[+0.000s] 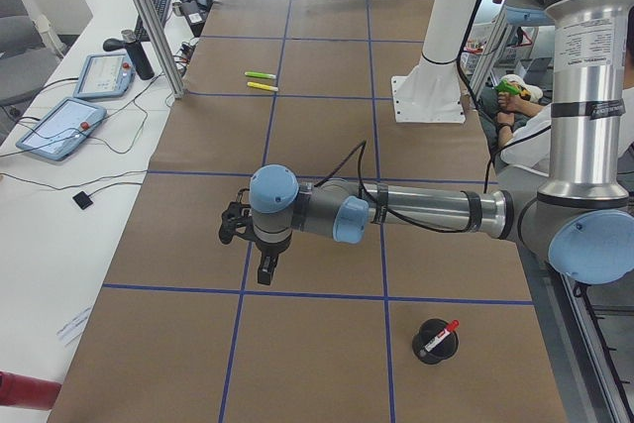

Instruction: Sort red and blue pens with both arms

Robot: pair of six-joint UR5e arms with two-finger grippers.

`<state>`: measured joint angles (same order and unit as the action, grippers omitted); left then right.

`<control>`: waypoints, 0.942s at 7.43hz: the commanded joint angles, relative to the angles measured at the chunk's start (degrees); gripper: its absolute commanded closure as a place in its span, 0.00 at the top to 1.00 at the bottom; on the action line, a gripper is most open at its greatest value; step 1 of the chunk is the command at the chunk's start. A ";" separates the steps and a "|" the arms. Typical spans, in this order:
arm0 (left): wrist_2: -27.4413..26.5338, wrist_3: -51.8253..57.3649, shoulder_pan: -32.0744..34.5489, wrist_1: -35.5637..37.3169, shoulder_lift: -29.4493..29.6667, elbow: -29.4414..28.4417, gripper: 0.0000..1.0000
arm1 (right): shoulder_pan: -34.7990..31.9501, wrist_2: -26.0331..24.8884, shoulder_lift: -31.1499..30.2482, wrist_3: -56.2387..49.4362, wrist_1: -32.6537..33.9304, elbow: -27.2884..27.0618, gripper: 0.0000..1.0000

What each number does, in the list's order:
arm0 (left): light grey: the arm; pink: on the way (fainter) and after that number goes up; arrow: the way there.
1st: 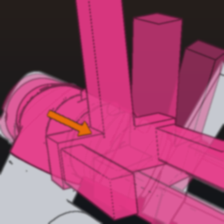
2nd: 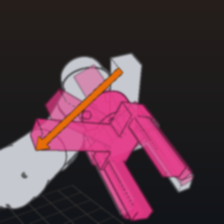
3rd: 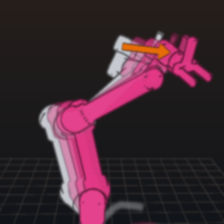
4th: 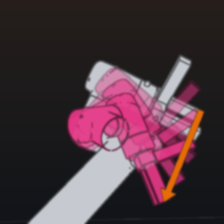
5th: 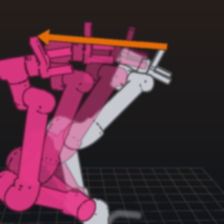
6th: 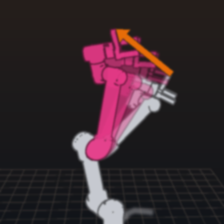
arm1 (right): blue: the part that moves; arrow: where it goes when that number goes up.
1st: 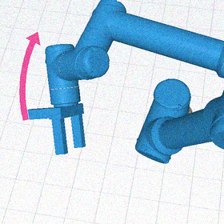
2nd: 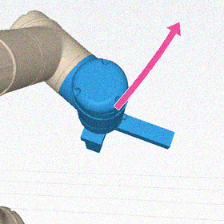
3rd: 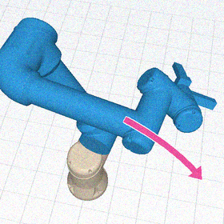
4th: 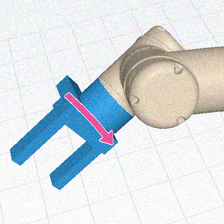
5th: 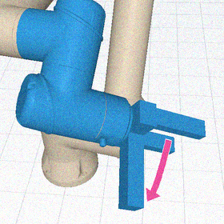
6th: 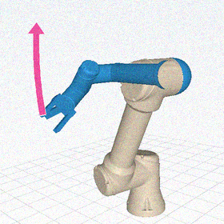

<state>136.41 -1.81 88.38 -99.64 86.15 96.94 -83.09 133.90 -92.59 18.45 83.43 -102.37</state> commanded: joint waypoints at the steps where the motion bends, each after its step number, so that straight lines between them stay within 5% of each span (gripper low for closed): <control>1: 0.00 0.14 0.04 -0.20 -0.10 0.09 1.00 | 0.12 1.70 -0.31 -0.26 -0.11 -0.02 1.00; 7: -0.18 -0.04 0.04 -0.12 -0.10 0.26 1.00 | 0.21 6.02 -1.10 -0.52 -1.17 0.51 1.00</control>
<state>136.25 -1.78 88.42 -99.77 86.08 97.18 -82.93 139.80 -93.53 17.93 82.36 -101.92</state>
